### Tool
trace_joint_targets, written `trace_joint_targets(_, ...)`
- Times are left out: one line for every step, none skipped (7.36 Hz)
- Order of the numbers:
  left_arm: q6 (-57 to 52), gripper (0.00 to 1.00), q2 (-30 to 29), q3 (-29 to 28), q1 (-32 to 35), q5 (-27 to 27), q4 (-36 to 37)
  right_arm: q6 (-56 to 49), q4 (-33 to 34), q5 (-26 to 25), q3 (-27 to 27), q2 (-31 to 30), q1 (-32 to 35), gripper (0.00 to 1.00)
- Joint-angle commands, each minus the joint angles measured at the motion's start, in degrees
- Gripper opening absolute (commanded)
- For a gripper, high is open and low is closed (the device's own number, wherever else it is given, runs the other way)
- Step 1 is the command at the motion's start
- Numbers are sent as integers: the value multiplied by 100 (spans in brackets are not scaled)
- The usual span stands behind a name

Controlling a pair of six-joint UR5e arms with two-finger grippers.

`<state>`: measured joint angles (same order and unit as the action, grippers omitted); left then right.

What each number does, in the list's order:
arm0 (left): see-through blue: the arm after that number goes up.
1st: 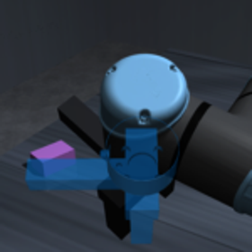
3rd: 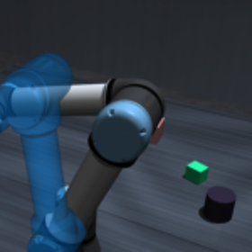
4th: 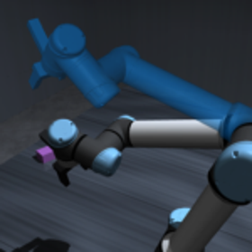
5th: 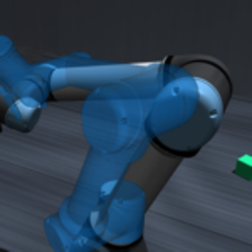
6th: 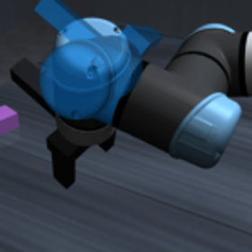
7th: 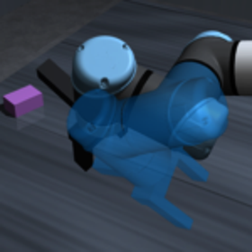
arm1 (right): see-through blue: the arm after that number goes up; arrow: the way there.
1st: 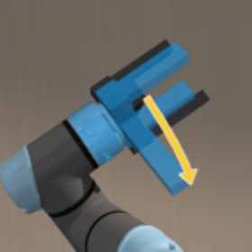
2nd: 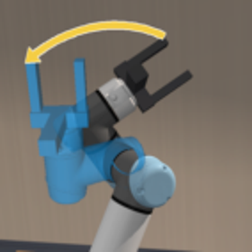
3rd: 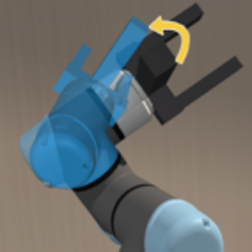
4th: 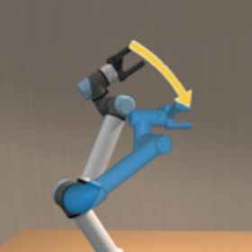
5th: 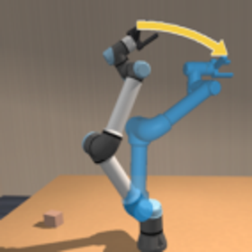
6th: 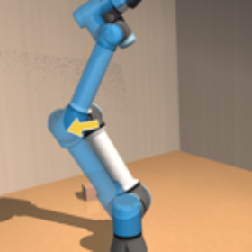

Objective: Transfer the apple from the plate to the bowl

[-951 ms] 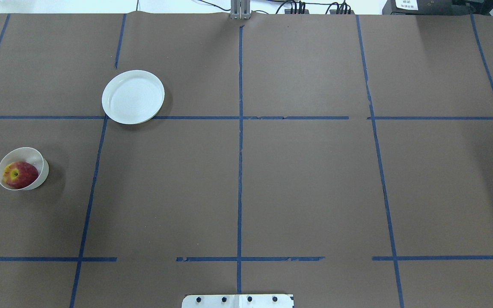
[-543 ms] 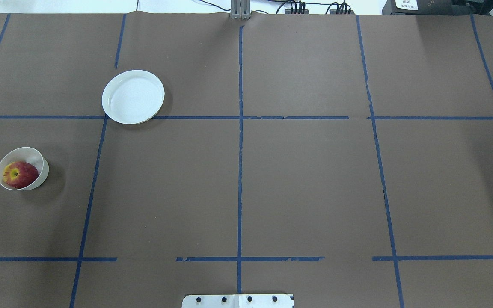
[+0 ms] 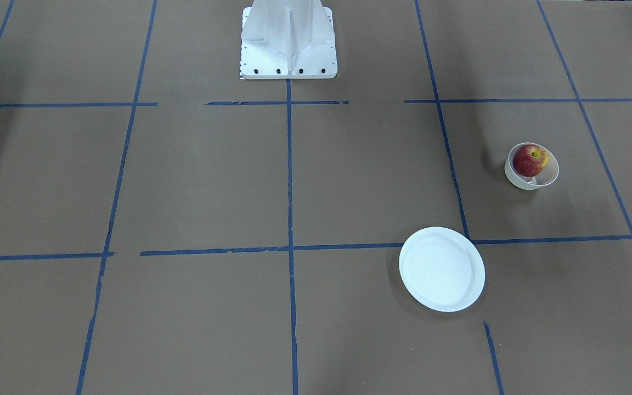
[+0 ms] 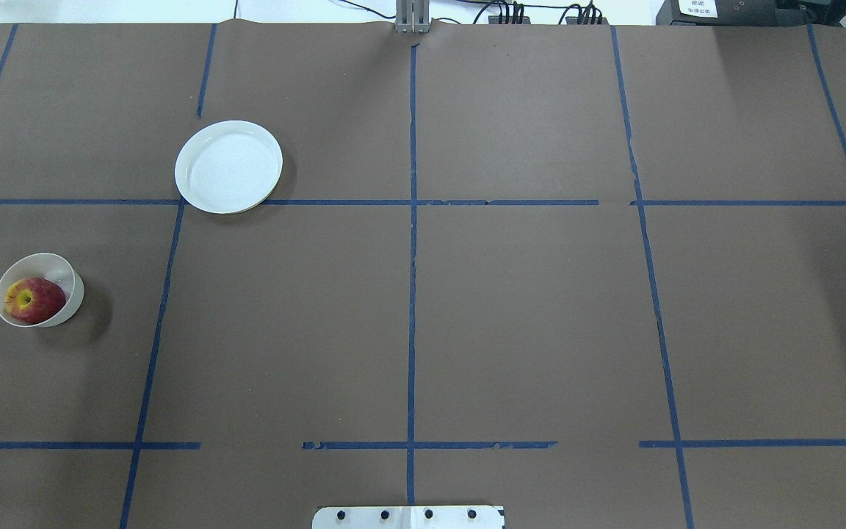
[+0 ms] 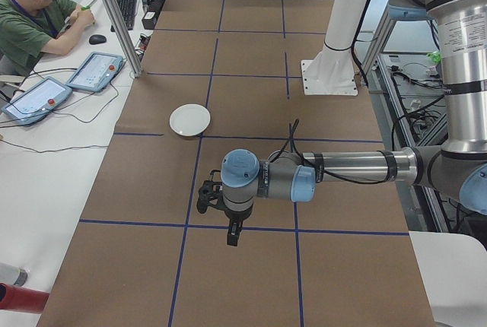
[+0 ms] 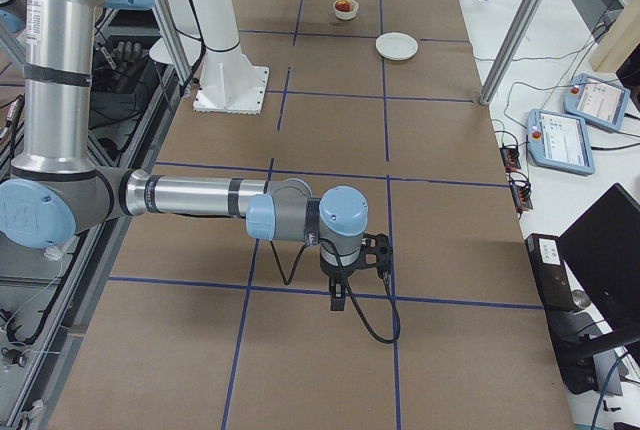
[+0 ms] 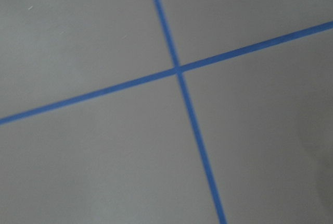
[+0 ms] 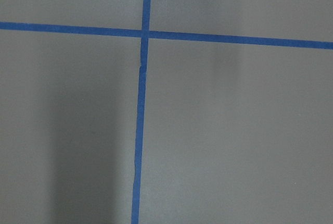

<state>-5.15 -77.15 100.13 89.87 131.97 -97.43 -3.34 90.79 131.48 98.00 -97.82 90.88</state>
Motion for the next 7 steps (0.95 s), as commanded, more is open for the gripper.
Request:
trace_joint_targets(-30,100,51,68,5,-22,-30,0,0,0,0,0,0,100)
trace_joint_targets(-30,100,-2,77,13,-31,-48,0,0,0,0,0,0,100)
trace_joint_targets(-21,100,-28,69,13,-39,-48,0,0,9,0,0,0,100)
trace_joint_targets(-30,100,-29,68,13,-31,-39,0,0,0,0,0,0,100)
trace_joint_targets(-30,100,-37,68,13,-22,-39,0,0,0,0,0,0,100)
trace_joint_targets(-21,100,-29,68,13,-22,-39,0,0,0,0,0,0,100)
trace_joint_targets(-21,100,-37,68,13,-13,-39,0,0,0,0,0,0,100)
